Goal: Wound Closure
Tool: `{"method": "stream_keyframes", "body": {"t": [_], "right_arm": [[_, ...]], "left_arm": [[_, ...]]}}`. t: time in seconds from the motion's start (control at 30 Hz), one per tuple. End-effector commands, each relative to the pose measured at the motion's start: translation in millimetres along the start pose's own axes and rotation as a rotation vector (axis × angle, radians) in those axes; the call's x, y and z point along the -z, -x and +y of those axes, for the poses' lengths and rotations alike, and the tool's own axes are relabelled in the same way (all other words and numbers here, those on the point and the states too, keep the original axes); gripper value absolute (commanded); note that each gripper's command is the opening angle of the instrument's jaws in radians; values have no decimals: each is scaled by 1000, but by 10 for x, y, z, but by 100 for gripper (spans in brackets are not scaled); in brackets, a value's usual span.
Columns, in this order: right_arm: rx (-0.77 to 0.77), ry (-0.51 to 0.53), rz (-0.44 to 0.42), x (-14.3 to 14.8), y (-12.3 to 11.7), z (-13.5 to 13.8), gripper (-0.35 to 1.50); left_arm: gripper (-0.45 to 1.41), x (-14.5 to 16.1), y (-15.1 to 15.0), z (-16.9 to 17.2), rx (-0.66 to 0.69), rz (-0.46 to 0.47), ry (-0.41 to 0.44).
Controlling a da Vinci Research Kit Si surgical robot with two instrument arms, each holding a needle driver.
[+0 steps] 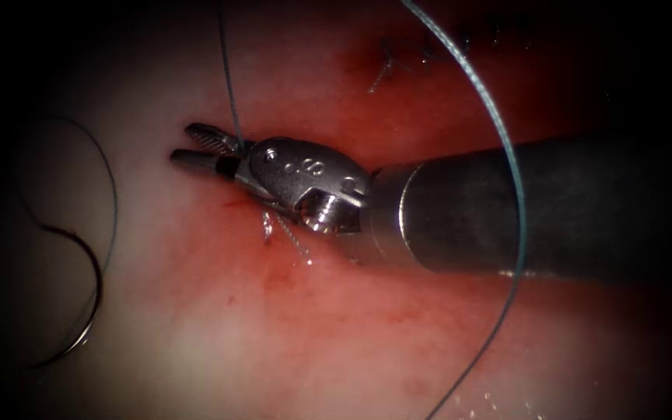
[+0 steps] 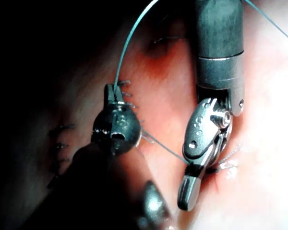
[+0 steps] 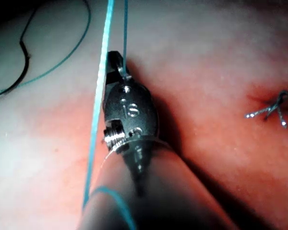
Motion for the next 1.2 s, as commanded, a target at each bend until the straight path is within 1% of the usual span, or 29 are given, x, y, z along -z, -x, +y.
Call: {"method": "stream_keyframes", "body": {"t": [0.03, 0.13, 0.17, 0.2, 0.23, 0.27, 0.3, 0.33, 0.47, 0.57, 0.6, 0.7, 0.73, 0.8, 0.83, 0.87, 0.9, 0.93, 0.97, 1.1, 1.17, 1.2], "right_arm": [[-8, 4, 29, -5, 0, -3, -35], [-3, -11, 43, -1, -5, -1, -35], [-11, -17, 74, 8, -14, 4, 90], [-7, -21, 86, 15, -19, 8, 121], [3, -26, 89, 20, -20, 10, 128], [2, -36, 87, 28, -21, 13, 130], [4, -56, 85, 45, -19, 20, 138], [11, -48, 84, 61, -16, 26, 145], [52, -54, 69, 103, -10, 41, 148], [133, -29, 34, 137, -9, 60, 148], [168, -9, 18, 160, -10, 79, 148], [175, 15, -2, 190, -17, 110, 148], [177, 31, -17, 208, -22, 131, 148], [181, 45, -29, 222, -27, 148, 145], [177, 63, -36, 233, -32, 164, 145], [176, 71, -39, 236, -34, 169, 145], [177, 88, -38, 245, -38, 180, 145], [180, 95, -31, 249, -40, 184, 143], [208, 110, -20, 259, -47, 193, 140], [219, 159, 9, 278, -69, 209, 142], [205, 183, 33, 287, -82, 212, 143], [195, 173, 51, 293, -94, 211, 143]], "left_arm": [[-45, -6, 1, -2, -2, 2, -1], [-45, -5, 0, 0, -3, 3, 0], [-45, -5, -2, 2, -4, 4, 1], [-45, -4, -5, 4, -10, 4, 2], [-45, -4, -8, 6, -11, 4, 2], [-45, -4, -10, 8, -10, 5, 2], [-45, -5, -16, 10, -20, 4, 2], [-45, -5, -22, 10, -29, 4, 2], [-45, -9, -36, 10, -43, 13, 1], [-45, -15, -46, 12, -47, 27, -3], [-45, -23, -54, 16, -55, 36, 3], [-45, -33, -65, 27, -67, 62, 18], [-45, -41, -72, 39, -83, 82, 35], [-45, -48, -79, 53, -100, 91, 53], [-45, -60, -86, 69, -118, 85, 84], [-45, -66, -88, 74, -123, 80, 92], [-45, -83, -91, 78, -128, 65, 107], [-45, -90, -91, 78, -129, 59, 110], [-45, -110, -88, 75, -136, 43, 123], [-45, -147, -74, 70, -184, 3, 146], [-45, -169, -63, 71, -222, -47, 152], [-45, -188, -51, 73, -265, -87, 165]]}}
